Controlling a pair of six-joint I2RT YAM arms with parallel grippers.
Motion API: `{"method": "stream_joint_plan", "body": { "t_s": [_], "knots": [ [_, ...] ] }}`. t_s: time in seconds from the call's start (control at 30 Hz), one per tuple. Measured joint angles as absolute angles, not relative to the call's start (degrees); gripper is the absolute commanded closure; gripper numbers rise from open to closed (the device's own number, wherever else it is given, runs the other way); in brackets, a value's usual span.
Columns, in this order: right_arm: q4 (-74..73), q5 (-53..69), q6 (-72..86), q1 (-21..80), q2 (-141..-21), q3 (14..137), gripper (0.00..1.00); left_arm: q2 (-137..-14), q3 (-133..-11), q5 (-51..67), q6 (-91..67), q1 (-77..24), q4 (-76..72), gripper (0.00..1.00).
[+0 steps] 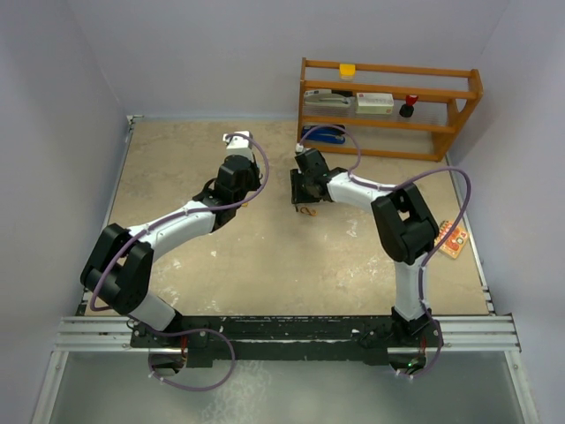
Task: Put the keys on the keyring
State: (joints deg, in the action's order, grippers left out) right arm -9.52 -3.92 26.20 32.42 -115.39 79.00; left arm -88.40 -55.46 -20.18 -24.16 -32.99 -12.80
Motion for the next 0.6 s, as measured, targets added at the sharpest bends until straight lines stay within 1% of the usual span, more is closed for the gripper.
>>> {"method": "stream_joint_plan", "body": {
  "t_s": [0.4,0.5,0.6],
  "knots": [
    [-6.94,-3.33,29.10,31.33,-119.79,83.15,0.60,-89.47,-55.46,-20.40,-23.05,-32.99,-12.80,1.00],
    [-7.03,-3.27,29.56,31.14,-120.79,84.58,0.64,-89.69,-55.46,-20.40,-22.96,-32.99,-12.80,1.00],
    [-7.01,-3.29,29.82,31.09,-121.93,85.97,0.72,-89.91,-55.46,-20.49,-22.94,-32.99,-12.78,1.00]
  ]
}}
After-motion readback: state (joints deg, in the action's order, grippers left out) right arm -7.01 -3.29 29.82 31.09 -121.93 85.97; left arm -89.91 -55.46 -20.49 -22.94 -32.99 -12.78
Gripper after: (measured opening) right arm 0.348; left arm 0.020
